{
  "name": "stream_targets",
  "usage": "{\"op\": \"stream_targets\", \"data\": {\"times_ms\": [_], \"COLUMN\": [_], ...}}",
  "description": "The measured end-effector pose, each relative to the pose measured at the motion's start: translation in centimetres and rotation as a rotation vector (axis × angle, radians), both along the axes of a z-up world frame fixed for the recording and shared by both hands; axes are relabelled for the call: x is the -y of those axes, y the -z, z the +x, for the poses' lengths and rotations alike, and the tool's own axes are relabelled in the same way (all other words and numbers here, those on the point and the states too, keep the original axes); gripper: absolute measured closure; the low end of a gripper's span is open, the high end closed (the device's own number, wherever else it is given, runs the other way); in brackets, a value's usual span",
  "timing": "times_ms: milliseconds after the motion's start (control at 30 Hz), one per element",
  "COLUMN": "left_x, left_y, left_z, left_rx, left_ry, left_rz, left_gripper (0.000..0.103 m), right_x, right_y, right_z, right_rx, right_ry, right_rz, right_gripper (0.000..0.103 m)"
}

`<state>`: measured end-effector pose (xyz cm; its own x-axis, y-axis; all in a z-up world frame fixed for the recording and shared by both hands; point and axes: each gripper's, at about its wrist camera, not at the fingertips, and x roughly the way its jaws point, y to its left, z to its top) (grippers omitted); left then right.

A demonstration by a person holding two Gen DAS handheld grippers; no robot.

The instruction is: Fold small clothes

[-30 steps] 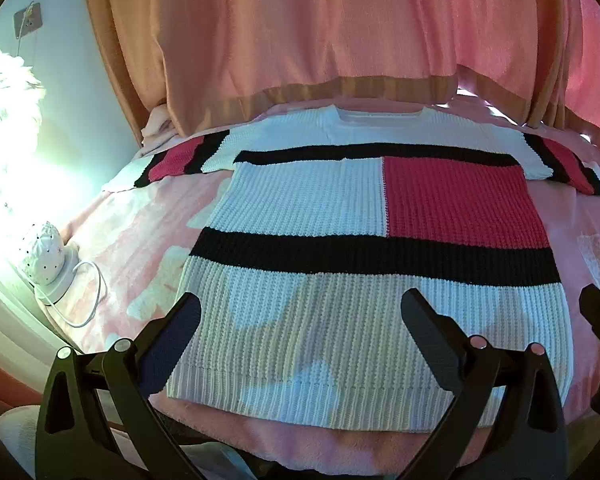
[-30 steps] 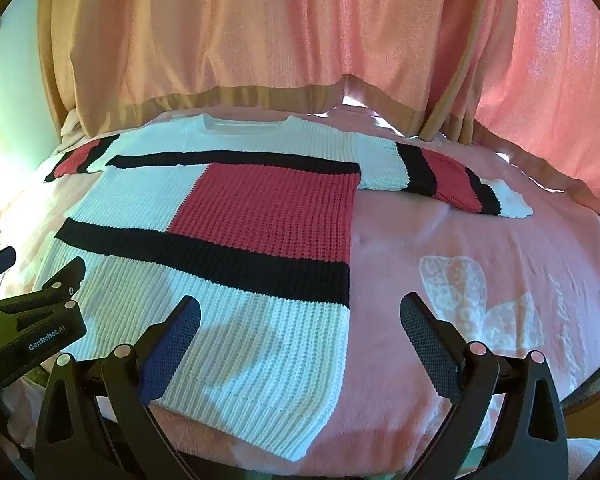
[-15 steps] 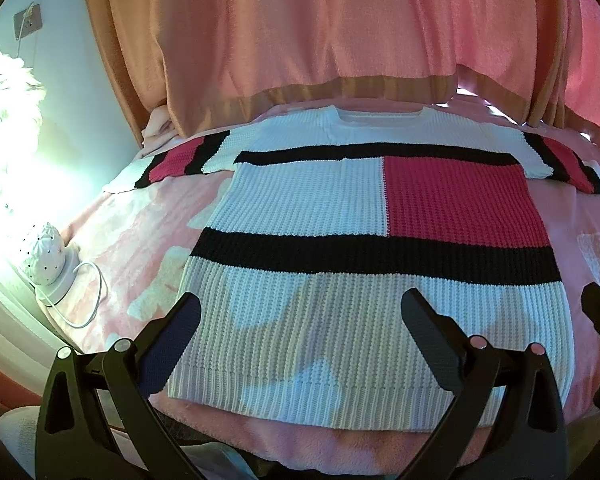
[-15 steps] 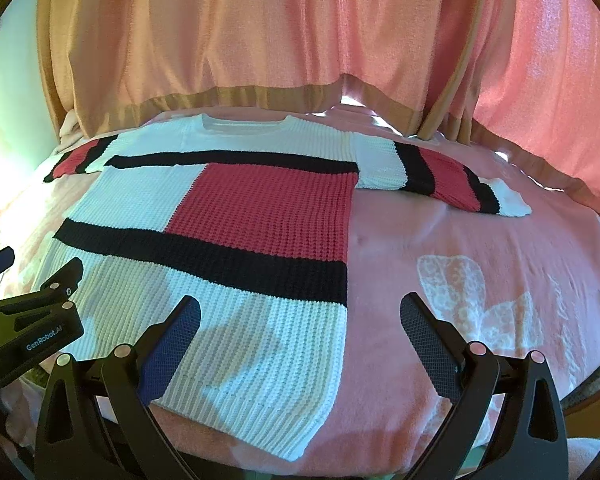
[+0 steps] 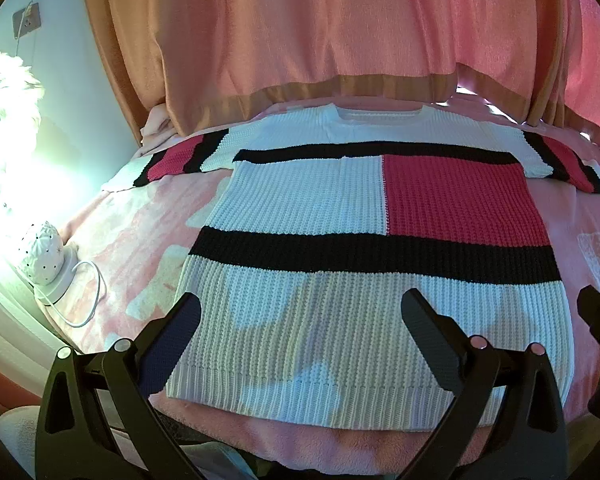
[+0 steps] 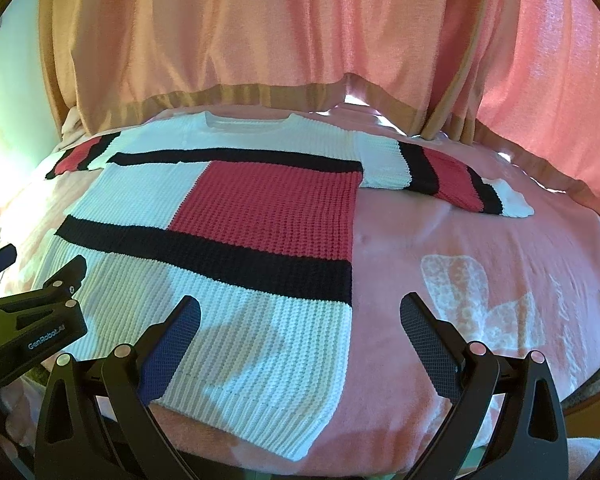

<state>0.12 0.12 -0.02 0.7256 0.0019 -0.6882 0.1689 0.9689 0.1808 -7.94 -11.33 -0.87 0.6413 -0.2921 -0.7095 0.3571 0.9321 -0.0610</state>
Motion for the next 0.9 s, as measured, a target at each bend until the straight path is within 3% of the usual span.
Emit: {"op": "stream_targets", "data": {"times_ms": [900], "left_x": [-0.63], "left_y": [0.48], "left_z": [0.23], "left_rx": [-0.003], "left_ry": [-0.007], "left_rz": [-0.001], "left_gripper": [0.005], "right_x": [-0.66], "right_y": [0.29], "right_z": [0.52], "right_rx": [-0.006], "right_ry": [-0.020], "right_rz": [0.015], "right_gripper": [0.005]}}
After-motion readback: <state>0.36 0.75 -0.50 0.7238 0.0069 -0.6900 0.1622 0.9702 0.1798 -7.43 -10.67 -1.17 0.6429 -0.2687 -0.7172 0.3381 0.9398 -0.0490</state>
